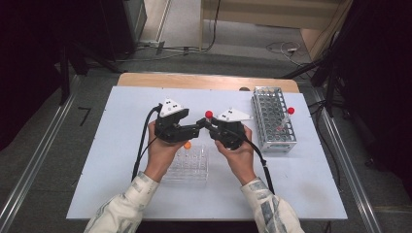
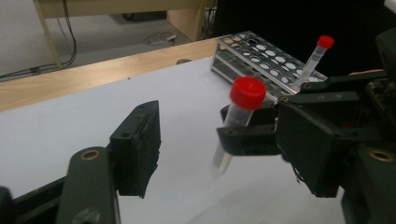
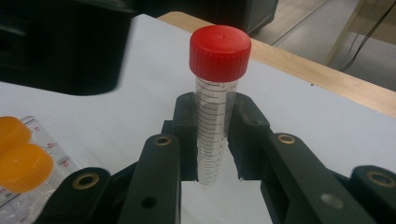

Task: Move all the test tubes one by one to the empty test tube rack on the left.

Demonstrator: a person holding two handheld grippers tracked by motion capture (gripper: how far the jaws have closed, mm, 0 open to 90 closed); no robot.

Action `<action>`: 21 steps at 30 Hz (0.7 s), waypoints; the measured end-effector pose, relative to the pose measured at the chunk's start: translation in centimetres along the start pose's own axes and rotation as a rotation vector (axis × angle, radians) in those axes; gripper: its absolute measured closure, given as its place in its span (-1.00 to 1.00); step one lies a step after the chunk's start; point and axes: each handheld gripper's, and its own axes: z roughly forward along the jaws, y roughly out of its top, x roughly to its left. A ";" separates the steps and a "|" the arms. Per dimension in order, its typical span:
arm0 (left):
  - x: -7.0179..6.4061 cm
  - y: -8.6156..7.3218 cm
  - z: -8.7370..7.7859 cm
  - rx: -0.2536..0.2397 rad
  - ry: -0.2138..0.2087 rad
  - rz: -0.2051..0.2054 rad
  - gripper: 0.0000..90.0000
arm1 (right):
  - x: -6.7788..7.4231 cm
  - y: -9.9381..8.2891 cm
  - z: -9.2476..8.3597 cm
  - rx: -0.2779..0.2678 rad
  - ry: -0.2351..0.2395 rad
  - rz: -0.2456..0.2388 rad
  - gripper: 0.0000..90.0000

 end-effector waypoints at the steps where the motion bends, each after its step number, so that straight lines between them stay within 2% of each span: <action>1: -0.1 0.1 0.1 -0.003 -0.006 0.003 -0.20 | 0.1 0.0 0.1 0.001 0.003 -0.001 0.60; 17: -0.3 0.0 1.5 0.016 -0.024 0.051 0.52 | 1.3 0.4 0.3 -0.004 0.033 -0.025 0.60; 21: -0.4 0.1 1.5 0.013 -0.014 0.062 0.56 | 1.2 0.4 0.3 -0.005 0.030 -0.027 0.58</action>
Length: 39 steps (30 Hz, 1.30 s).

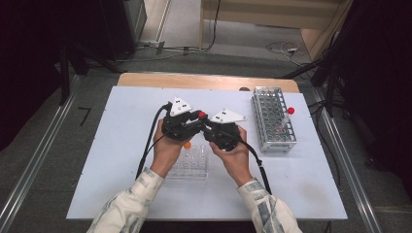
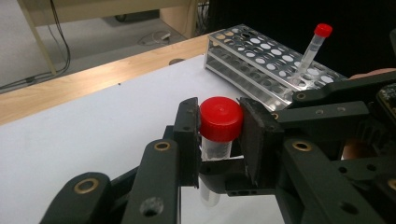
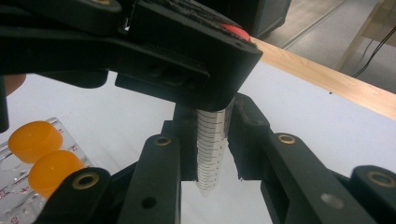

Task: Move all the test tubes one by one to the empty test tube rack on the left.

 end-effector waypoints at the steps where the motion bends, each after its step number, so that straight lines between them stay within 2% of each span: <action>1: 0.0 0.0 0.0 -0.001 0.007 0.003 0.56 | 0.0 0.0 0.0 -0.001 -0.001 -0.003 0.52; 3: 0.1 0.2 -0.2 -0.009 0.020 0.009 0.56 | 0.0 0.1 -0.2 -0.002 -0.008 0.000 0.28; 7: 0.5 0.3 -0.5 -0.020 0.045 0.006 0.56 | -0.3 0.1 -0.5 -0.001 -0.012 0.007 0.06; 12: 1.0 0.3 -1.1 -0.026 0.076 0.012 0.56 | -1.3 0.0 -1.2 0.004 -0.013 0.043 -0.25; 14: 1.4 0.3 -1.5 -0.029 0.094 0.007 0.56 | -1.7 -0.1 -1.5 0.015 -0.030 0.058 -0.34; 17: 2.1 0.1 -2.3 -0.029 0.111 0.001 0.56 | -2.6 -0.6 -2.1 0.016 -0.039 0.084 -0.37; 23: 3.4 -0.2 -4.4 -0.030 0.137 -0.013 0.56 | -4.4 -1.6 -3.6 0.019 -0.072 0.099 -0.40; 31: 3.5 -0.7 -7.0 -0.023 0.155 -0.022 0.56 | -6.0 -2.4 -5.3 0.016 -0.110 0.114 -0.41; 39: 3.0 -1.2 -8.9 -0.026 0.147 -0.016 0.56 | -6.8 -3.2 -6.1 0.017 -0.127 0.121 -0.41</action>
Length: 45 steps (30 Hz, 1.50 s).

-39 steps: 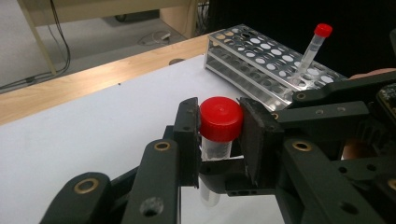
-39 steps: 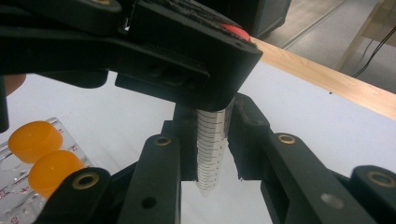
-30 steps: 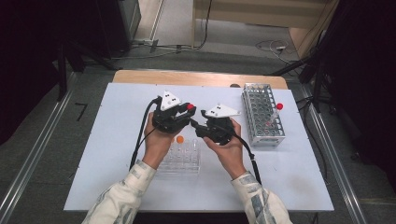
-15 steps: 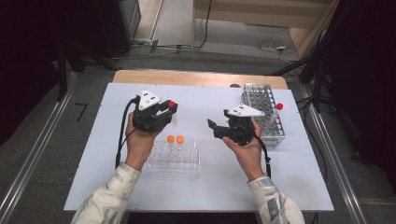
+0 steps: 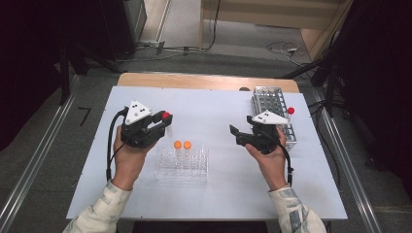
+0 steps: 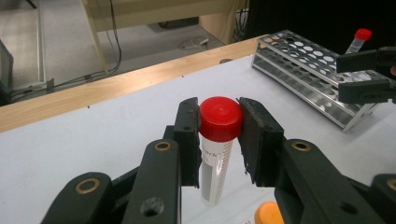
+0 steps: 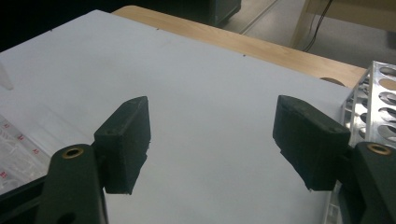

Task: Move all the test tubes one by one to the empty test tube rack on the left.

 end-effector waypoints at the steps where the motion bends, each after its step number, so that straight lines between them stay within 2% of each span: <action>1: 0.0 -0.1 -0.2 0.001 -0.002 0.005 0.56 | -0.1 -0.1 -0.1 0.000 -0.004 -0.001 -0.41; 9: -0.5 -1.0 -1.5 0.007 -0.040 -0.002 0.56 | -1.2 -0.5 -0.8 -0.003 -0.029 0.022 -0.41; 15: -0.9 -1.8 -1.8 0.014 -0.051 0.004 0.56 | -1.7 -0.7 -1.2 -0.006 -0.038 0.032 -0.41; 22: -1.3 -3.0 -1.1 0.028 -0.038 0.008 0.55 | -1.9 -0.8 -1.3 -0.005 -0.041 0.034 -0.41; 31: -1.9 -4.6 -0.5 0.054 -0.017 0.049 0.54 | -2.5 -1.1 -1.6 -0.002 -0.052 0.042 -0.41; 36: -2.0 -5.1 -0.3 0.067 -0.019 0.049 0.53 | -2.8 -1.3 -1.7 0.000 -0.060 0.045 -0.41; 41: -2.0 -5.2 -0.2 0.074 -0.023 0.055 0.41 | -3.1 -1.4 -1.8 0.002 -0.067 0.050 -0.41; 45: -1.8 -5.1 -0.2 0.070 -0.029 0.034 0.28 | -3.4 -1.6 -1.9 0.005 -0.085 0.047 -0.43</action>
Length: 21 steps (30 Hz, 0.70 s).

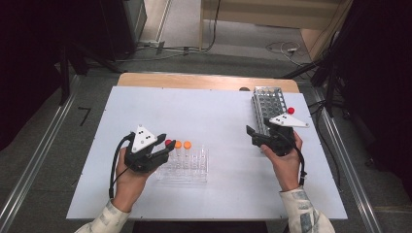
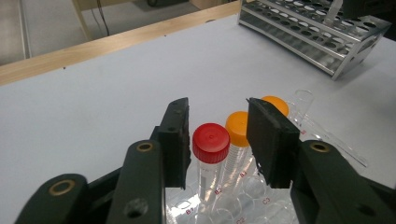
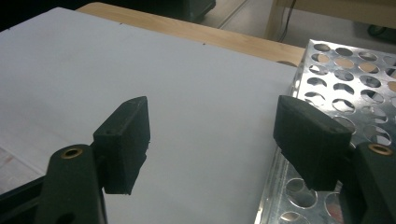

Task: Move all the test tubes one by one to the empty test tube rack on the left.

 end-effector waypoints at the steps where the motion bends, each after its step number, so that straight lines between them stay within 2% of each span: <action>1: 0.1 0.0 0.0 -0.001 0.000 -0.008 0.20 | -0.2 0.0 0.0 0.001 -0.004 0.003 -0.44; 4: 0.3 0.2 -0.1 -0.015 -0.006 -0.027 -0.01 | -0.7 -0.1 -0.1 0.003 -0.029 0.014 -0.49; 8: 0.4 0.2 -0.2 -0.015 0.027 -0.036 -0.27 | -1.7 -0.3 -0.3 0.015 -0.071 0.020 -0.51; 15: 0.6 0.2 -0.1 -0.015 0.038 -0.039 -0.37 | -3.8 -0.6 -0.8 0.006 -0.159 0.048 -0.52; 21: 0.5 0.1 0.0 -0.009 0.039 -0.037 -0.38 | -5.5 -1.1 -0.6 0.026 -0.227 0.071 -0.52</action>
